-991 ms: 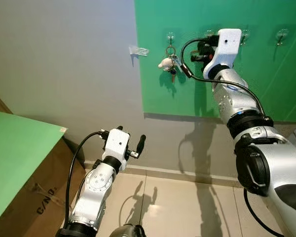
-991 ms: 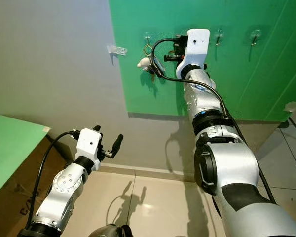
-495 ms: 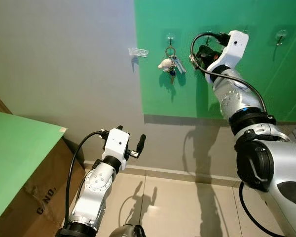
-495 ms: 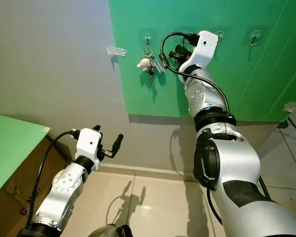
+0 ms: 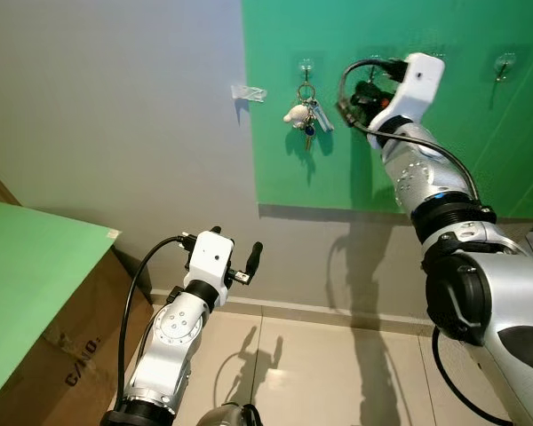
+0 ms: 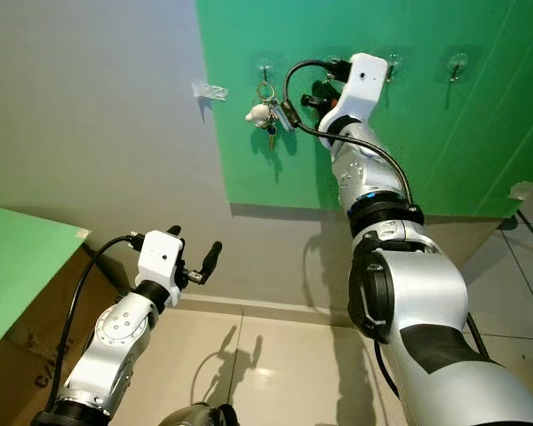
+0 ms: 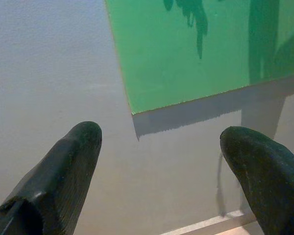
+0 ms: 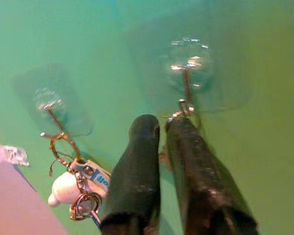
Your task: Hang keys on a hook
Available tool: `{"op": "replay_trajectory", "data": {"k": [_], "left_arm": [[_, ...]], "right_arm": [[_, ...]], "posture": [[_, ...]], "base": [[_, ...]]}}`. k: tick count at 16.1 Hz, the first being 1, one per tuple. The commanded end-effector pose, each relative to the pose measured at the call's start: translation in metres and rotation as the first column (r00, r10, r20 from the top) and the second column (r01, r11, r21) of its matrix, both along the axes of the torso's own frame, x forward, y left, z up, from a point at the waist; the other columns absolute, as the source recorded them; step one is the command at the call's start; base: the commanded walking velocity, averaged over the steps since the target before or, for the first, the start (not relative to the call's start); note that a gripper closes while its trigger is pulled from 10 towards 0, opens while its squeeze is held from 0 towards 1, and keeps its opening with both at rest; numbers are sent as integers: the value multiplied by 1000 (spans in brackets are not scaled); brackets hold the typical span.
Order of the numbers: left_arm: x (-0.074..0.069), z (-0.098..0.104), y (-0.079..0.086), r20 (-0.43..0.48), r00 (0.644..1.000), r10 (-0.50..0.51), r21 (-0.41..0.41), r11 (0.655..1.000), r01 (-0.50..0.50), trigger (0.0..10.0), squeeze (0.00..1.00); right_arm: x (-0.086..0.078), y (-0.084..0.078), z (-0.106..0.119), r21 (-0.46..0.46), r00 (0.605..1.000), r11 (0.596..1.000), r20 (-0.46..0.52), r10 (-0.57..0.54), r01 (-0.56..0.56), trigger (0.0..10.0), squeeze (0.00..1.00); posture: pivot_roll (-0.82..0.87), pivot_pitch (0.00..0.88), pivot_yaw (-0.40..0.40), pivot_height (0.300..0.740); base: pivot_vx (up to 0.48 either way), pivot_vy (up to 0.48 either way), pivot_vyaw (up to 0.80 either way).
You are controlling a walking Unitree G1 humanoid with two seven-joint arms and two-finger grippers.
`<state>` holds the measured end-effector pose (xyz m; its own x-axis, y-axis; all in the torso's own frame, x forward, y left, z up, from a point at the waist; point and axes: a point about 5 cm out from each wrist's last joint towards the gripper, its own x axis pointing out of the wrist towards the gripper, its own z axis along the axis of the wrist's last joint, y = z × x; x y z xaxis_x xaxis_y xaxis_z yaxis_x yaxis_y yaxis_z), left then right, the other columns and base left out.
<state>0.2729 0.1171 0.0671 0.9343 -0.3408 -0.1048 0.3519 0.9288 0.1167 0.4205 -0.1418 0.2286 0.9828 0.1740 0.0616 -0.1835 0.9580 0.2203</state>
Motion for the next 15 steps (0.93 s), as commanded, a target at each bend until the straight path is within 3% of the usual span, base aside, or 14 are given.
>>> {"op": "replay_trajectory", "data": {"k": [1,15], "left_arm": [[-1,2,2,9,1000,10,9,1000,-10,10000,0],[-2,2,1,4,1000,8,13,1000,-8,10000,0]], "right_arm": [[-1,4,2,-38,1000,999,24,12,-11,10000,1000],[-2,3,-5,-66,1000,998,15,12,-11,10000,1000]], "posture": [[-145,0,63,740],[-146,0,63,740]], "base": [[0,0,0],[0,0,0]]}}
